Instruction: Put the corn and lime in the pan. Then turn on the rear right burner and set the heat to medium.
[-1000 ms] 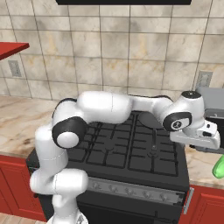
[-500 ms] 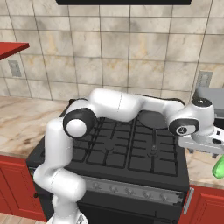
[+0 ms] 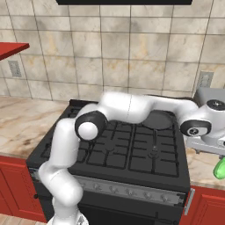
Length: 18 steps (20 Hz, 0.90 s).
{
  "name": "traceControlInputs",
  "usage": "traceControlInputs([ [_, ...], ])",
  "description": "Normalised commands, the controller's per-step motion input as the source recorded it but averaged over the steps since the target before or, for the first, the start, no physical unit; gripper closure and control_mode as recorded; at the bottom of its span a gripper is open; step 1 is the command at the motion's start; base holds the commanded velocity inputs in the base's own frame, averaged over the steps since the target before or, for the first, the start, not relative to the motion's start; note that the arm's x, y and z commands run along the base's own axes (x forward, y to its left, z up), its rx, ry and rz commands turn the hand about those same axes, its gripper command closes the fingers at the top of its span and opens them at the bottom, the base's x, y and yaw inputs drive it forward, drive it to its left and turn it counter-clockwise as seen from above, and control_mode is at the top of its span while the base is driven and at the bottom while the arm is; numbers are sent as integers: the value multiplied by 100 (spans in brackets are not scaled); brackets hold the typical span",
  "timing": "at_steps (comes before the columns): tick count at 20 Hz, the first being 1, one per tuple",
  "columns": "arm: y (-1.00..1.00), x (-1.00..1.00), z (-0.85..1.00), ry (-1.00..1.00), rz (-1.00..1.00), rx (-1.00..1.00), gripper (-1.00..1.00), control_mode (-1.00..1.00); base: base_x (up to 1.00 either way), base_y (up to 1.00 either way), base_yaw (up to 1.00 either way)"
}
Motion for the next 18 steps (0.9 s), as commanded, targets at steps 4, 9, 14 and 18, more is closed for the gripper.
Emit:
traceControlInputs([
  [4, -15, 17, -24, -14, 16, 6, -100, -100, 0, 0, 0],
  [9, -11, 10, -16, -5, 14, 5, -100, -100, 0, 0, 0],
  [14, -23, 3, -4, 3, 3, 0, -100, -100, 0, 0, 0],
  [18, -29, 15, -16, 3, 0, 0, -100, -100, 0, 0, 0],
])
